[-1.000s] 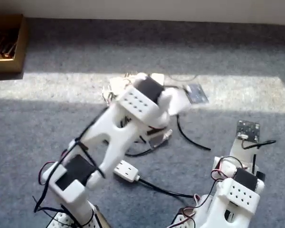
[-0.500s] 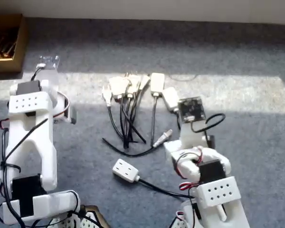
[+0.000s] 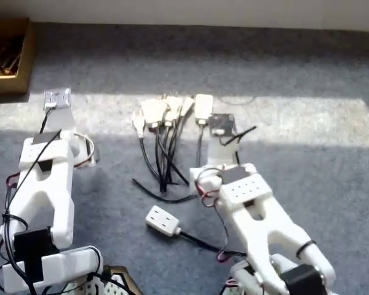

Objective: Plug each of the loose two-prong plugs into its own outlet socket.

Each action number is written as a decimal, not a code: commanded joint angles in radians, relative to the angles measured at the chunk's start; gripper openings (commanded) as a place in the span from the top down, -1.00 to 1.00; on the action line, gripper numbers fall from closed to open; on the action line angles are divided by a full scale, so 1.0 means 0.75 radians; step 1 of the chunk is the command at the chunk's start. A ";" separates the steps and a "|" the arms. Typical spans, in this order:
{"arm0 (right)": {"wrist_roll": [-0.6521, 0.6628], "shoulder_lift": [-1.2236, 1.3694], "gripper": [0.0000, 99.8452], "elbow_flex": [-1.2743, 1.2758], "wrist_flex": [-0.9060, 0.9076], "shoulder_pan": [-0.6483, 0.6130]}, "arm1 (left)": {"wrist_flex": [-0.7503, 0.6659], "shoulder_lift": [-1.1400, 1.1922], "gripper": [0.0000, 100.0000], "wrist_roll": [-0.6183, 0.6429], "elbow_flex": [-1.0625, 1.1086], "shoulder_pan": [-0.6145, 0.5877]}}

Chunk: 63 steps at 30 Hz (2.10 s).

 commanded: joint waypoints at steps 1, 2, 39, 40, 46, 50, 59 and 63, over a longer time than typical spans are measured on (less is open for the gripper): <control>-0.166 0.101 0.13 -0.132 -0.021 -0.026 | -0.047 -0.056 0.59 0.004 0.001 -0.017; -0.207 0.097 0.13 -0.134 -0.021 -0.026 | -0.051 -0.056 0.59 0.004 0.001 -0.021; -0.119 0.257 0.73 -0.011 -0.357 0.095 | -0.051 -0.058 0.59 0.002 0.034 -0.122; -0.119 0.251 0.73 -0.017 -0.306 0.095 | -0.051 -0.058 0.59 0.002 0.034 -0.122; -0.110 0.064 0.73 -0.017 -0.216 0.259 | -0.053 -0.058 0.59 0.000 0.034 -0.099; -0.106 -0.003 0.73 -0.019 -0.216 0.441 | -0.051 -0.058 0.59 0.000 0.036 -0.083; -0.027 -0.005 0.73 0.056 -0.195 0.271 | -0.047 -0.058 0.59 0.000 0.036 -0.085; -0.027 -0.003 0.73 0.083 -0.240 0.167 | -0.049 -0.058 0.59 0.000 0.036 -0.085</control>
